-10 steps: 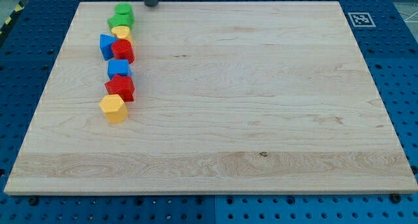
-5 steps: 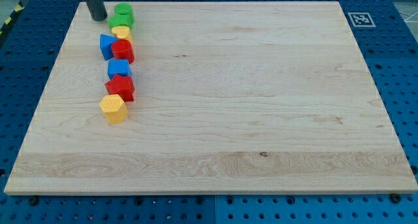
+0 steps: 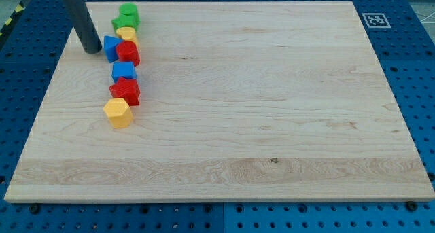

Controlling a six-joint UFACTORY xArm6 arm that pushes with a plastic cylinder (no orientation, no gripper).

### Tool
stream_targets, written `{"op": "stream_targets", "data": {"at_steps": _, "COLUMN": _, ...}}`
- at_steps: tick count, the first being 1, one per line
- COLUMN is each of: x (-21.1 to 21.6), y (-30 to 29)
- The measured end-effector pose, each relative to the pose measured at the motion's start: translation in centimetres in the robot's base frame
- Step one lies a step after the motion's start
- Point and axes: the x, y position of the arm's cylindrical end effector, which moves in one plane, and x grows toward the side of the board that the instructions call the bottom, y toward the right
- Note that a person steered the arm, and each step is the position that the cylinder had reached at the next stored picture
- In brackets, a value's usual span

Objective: Slide the blue triangle between the yellow heart and red circle

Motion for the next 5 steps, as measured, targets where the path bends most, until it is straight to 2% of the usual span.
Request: {"op": "stream_targets", "data": {"at_steps": 5, "x": 1.1, "y": 1.6}}
